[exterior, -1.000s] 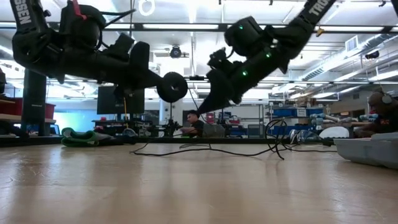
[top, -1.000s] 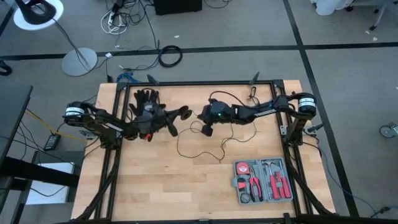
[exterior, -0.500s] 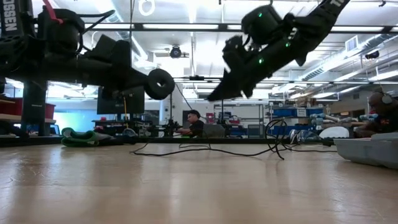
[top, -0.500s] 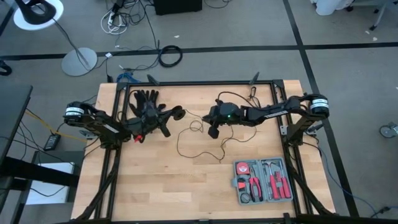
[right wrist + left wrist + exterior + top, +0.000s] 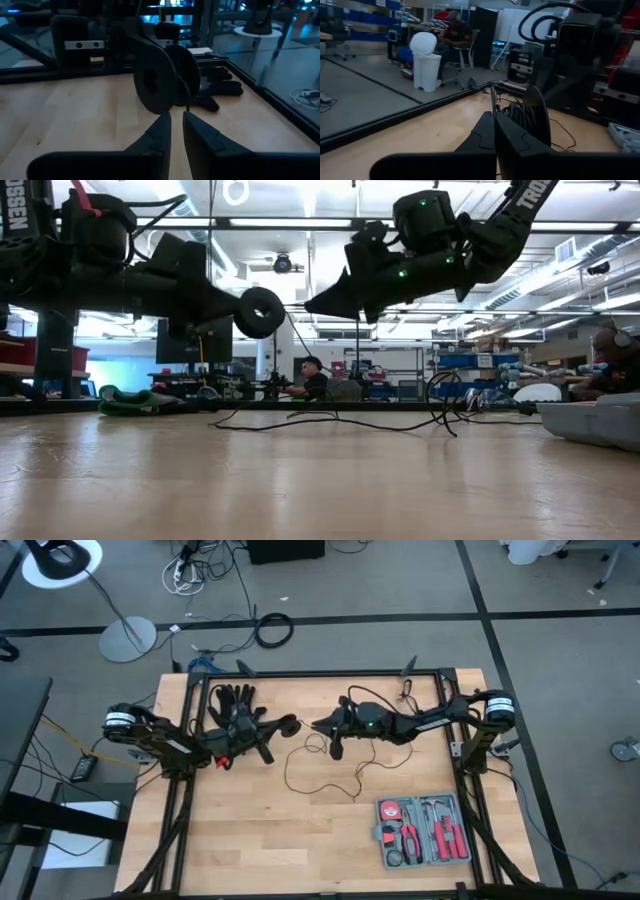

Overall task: Coil cords
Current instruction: Coil the black wire

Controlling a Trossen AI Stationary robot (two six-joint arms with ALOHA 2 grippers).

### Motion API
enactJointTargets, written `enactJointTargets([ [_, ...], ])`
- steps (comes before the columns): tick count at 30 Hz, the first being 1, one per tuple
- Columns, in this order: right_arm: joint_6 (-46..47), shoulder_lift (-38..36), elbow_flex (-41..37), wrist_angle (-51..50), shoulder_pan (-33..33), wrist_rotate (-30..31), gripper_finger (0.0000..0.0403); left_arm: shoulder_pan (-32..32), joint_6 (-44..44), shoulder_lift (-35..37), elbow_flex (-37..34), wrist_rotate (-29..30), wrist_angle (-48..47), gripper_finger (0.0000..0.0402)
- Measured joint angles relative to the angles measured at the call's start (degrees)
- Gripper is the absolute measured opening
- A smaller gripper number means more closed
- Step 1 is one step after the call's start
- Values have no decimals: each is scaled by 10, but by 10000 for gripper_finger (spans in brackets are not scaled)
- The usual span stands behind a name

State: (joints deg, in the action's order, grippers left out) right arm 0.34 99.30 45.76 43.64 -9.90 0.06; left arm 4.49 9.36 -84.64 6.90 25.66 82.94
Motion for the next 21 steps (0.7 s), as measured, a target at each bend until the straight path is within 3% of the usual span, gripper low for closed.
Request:
enactJointTargets([
  [12, -37, 1, 21, -10, -4, -48, 75, 0, -16, 0, 12, -59, -6, 0],
  [21, -11, 1, 21, -34, -4, -72, 91, 0, -37, 0, 72, -70, -98, 0],
])
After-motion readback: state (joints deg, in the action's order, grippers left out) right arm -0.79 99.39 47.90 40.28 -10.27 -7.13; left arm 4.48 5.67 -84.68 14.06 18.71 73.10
